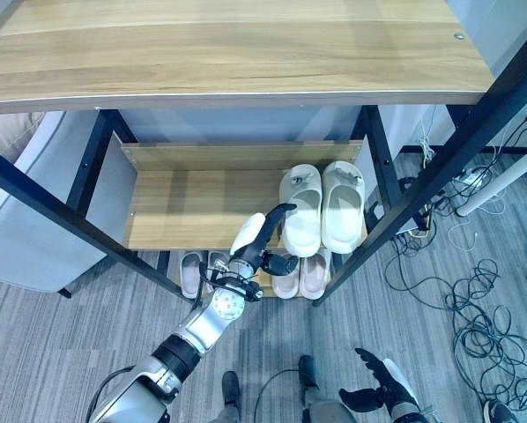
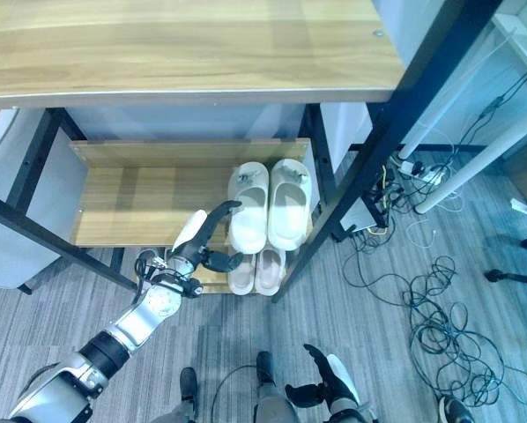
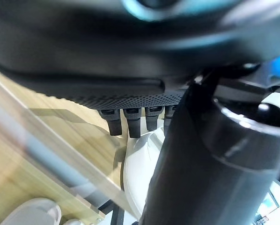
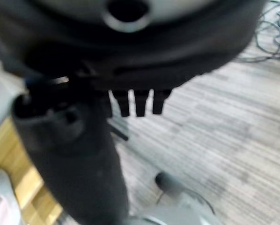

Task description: Arrange the slippers neatly on the shoe rack.

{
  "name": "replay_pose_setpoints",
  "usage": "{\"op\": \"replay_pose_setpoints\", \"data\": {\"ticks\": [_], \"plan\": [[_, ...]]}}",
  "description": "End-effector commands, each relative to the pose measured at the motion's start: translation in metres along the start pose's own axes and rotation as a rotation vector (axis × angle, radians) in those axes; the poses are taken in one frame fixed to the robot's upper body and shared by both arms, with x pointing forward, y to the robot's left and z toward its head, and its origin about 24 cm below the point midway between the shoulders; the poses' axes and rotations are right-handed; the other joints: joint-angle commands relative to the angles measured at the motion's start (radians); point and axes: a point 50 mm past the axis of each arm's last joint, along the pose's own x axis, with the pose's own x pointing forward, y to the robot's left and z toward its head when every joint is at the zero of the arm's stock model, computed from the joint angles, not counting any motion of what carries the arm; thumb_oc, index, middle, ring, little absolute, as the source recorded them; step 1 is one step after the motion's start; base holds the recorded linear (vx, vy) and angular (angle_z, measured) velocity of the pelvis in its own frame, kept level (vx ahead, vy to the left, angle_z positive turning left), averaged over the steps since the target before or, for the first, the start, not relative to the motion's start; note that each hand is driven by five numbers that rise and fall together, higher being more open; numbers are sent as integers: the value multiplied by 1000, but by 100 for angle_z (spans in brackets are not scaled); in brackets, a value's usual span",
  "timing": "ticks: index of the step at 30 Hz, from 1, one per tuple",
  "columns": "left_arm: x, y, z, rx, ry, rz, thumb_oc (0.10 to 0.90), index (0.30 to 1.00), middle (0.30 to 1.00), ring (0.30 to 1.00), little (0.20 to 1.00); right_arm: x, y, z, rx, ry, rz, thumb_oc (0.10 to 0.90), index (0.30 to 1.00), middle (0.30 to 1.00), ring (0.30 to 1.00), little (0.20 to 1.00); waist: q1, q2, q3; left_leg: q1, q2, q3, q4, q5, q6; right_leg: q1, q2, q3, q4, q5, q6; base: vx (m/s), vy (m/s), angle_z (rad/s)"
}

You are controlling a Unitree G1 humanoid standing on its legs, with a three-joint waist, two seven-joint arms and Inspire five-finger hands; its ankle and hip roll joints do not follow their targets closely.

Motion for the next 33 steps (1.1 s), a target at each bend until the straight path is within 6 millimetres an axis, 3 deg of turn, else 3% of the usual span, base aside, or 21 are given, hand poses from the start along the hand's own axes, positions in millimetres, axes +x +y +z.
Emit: {"op": "replay_pose_setpoints", "data": {"ticks": [1,21,28,33], "plan": [[37,12,49,6,-182,57,800,900,900,900,900,-6,-20,4,2,-73,-57,800,900,900,900,900,-13,-19,-56,-48,-30,32,3,-72,4,-27,2,-6,6,-111,51,0,0,0],[39,12,38,20,-128,69,800,900,900,900,900,-9,-19,0,7,-62,-48,800,900,900,900,900,-19,-31,-72,-43,-21,36,3,-74,1,-27,9,-5,6,-113,49,0,0,0],[32,33,50,-67,-216,160,800,900,900,900,900,-10,-15,0,28,-65,-42,800,900,900,900,900,-7,-34,-68,-18,-26,33,3,-80,3,4,9,-7,6,-123,45,0,0,0],[20,37,60,-105,-300,162,800,900,900,900,900,-8,-15,4,38,-86,-45,800,900,900,900,900,1,-35,-59,1,-27,31,3,-84,3,24,8,-12,6,-126,47,0,0,0]]}}
